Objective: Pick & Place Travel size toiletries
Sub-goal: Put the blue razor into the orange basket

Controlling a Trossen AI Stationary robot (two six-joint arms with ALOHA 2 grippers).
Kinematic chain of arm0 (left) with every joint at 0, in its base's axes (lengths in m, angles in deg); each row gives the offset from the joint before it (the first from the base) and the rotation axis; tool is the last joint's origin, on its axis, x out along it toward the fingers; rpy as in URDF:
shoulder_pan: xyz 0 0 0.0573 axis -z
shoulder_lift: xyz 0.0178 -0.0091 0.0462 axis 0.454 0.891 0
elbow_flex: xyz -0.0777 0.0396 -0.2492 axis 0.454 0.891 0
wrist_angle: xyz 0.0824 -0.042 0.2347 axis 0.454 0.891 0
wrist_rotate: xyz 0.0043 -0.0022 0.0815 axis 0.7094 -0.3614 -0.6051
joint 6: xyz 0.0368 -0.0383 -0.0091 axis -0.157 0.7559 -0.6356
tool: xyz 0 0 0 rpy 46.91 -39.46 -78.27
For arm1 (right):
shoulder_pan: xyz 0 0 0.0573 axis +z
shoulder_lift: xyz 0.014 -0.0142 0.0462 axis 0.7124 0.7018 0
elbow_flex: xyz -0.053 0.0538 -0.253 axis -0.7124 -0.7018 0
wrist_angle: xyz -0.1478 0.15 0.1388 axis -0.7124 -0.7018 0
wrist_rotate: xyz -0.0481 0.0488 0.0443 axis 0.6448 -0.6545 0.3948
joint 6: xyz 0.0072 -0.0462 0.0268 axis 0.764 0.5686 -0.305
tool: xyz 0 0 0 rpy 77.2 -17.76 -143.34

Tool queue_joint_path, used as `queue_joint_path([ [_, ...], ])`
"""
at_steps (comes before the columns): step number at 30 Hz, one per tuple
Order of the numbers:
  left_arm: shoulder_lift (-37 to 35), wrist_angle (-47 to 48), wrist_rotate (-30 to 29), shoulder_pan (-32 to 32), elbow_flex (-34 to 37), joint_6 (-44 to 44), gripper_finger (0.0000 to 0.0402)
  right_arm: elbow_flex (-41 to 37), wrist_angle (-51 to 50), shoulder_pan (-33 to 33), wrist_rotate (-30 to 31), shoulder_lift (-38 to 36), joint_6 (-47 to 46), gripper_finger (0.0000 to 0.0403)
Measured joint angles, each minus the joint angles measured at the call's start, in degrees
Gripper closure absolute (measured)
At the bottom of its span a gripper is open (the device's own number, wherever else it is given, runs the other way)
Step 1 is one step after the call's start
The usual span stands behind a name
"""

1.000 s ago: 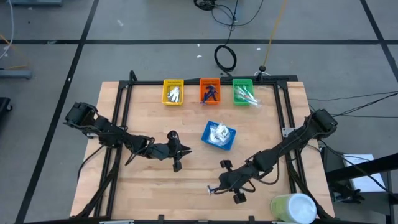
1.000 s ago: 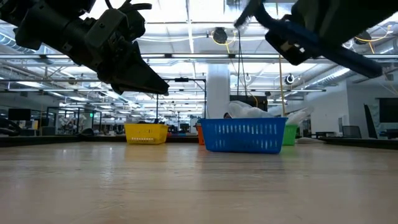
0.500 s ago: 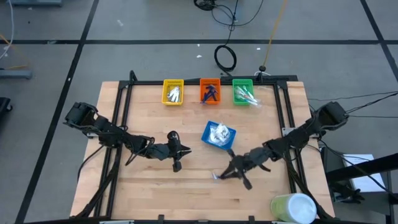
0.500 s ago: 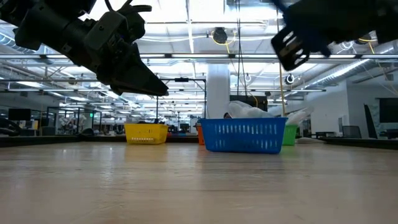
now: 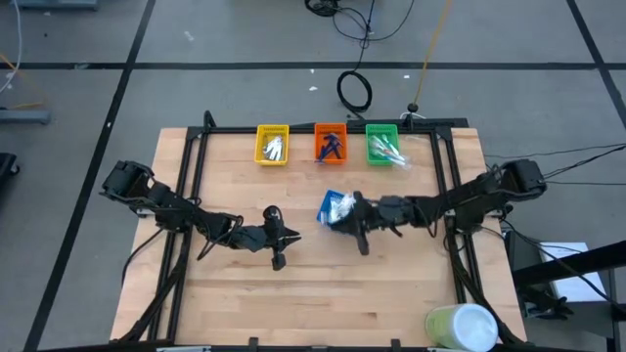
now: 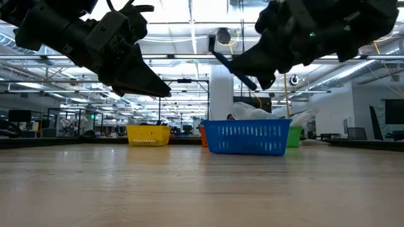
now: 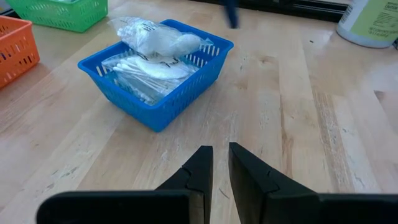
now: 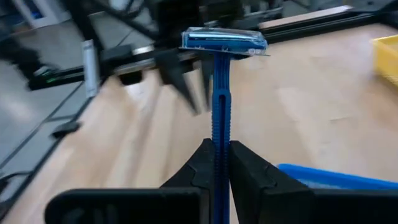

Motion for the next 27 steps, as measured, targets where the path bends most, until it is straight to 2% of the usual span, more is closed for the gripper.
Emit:
queue_joint_path([
  [12,0.00,-0.01,-0.02,0.02,0.00,0.00,0.0350,0.04,0.47,-12.01,-0.20,0.00,-0.27,0.0385],
  [27,0.00,-0.01,-0.04,0.01,0.00,-0.50,0.0350,0.04,0.48,-21.34,-1.57,0.00,-0.42,0.0385],
])
